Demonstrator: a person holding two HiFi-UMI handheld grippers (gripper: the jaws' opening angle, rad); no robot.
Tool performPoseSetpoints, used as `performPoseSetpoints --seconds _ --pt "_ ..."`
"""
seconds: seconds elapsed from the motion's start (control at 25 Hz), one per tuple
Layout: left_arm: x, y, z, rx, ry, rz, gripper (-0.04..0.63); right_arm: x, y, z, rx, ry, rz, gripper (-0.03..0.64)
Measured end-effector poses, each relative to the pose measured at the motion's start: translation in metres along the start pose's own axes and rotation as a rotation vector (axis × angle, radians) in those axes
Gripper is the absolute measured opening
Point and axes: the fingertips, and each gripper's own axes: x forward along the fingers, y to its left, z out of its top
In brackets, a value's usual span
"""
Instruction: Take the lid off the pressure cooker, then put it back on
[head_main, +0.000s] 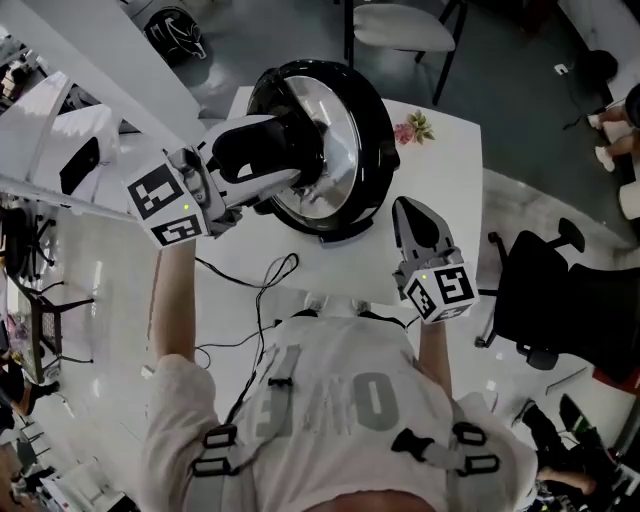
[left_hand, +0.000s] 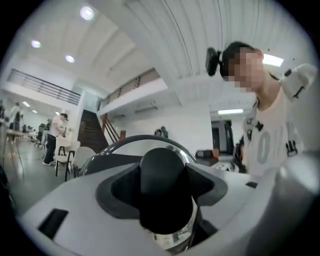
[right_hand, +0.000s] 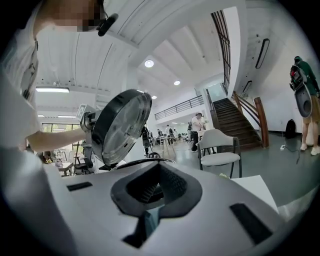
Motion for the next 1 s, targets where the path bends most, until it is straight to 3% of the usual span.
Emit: performPoseSetpoints --seconds 0.16,0.48,0.56,0.68,1.0 --pt "-0.02 0.002 0.032 -0.132 -0.411 0.132 0.288 -0.002 0.008 0.01 -0.023 -0.015 0.003 0.005" --pt "-0.061 0.0 0.069 -0.321 -0.919 0.251 0.287 -0.012 0.013 0.036 -0.026 -0.087 -0.042 0.005" --pt "-0.072 0.0 0.069 -0.336 -0.992 0.318 0.287 -0.01 0.015 0.044 -0.031 -0.11 -0.041 0.005" --pt "-0.085 -0.005 0.065 -0.329 -1.03 0.384 0.287 -0.008 0.017 0.056 -0.042 -0.137 -0.034 0.005" --pt "-0.1 -0.01 0.061 -0.326 -1.069 0.381 0.287 -0.001 0.011 0.068 -0.046 -0.17 -0.028 0.005"
